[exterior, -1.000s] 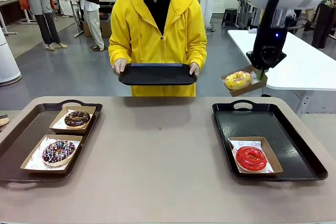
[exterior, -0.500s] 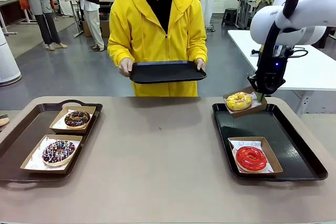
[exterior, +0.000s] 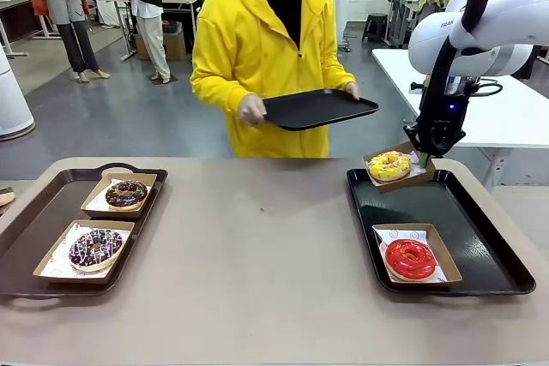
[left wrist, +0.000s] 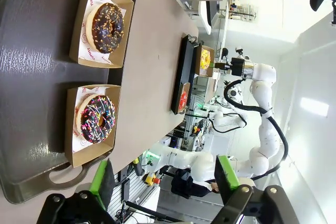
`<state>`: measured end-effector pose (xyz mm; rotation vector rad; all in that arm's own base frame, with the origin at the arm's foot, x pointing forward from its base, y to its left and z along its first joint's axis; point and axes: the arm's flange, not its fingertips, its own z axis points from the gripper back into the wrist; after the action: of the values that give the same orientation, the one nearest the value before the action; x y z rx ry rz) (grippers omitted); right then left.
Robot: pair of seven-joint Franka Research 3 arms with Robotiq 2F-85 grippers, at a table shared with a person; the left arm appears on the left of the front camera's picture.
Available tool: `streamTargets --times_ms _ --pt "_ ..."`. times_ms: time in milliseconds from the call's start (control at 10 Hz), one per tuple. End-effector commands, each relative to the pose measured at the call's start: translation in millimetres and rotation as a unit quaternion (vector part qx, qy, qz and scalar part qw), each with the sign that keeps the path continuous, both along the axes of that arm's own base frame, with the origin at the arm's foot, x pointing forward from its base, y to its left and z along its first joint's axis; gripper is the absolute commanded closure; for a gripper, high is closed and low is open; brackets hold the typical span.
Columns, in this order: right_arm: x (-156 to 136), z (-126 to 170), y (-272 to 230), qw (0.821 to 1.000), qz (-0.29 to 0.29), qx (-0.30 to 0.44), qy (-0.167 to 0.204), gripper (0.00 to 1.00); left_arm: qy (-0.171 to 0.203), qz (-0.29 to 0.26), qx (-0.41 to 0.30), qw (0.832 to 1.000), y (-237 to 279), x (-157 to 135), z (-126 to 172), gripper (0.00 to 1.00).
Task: Individually package the donuts and arrange them on the tray.
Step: Place the picked Paper togo box on the Handle tray.
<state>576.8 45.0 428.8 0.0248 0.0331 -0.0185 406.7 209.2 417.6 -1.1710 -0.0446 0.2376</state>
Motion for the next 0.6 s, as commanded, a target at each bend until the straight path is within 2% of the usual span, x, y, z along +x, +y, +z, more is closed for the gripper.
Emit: streamTargets --times_ms 0,200,500 --pt "1 5 0 1.0 0.002 -0.004 0.002 0.98 -0.006 -0.005 0.002 1.0 1 -2 0 0.0" --pt "0 0 0 1.0 0.0 0.0 0.0 0.98 -0.006 -0.005 0.002 1.0 1 -2 0 0.0" --pt "-15 -19 -36 1.0 0.012 -0.008 -0.023 0.98 -0.006 -0.005 0.002 1.0 1 -2 0 0.0"
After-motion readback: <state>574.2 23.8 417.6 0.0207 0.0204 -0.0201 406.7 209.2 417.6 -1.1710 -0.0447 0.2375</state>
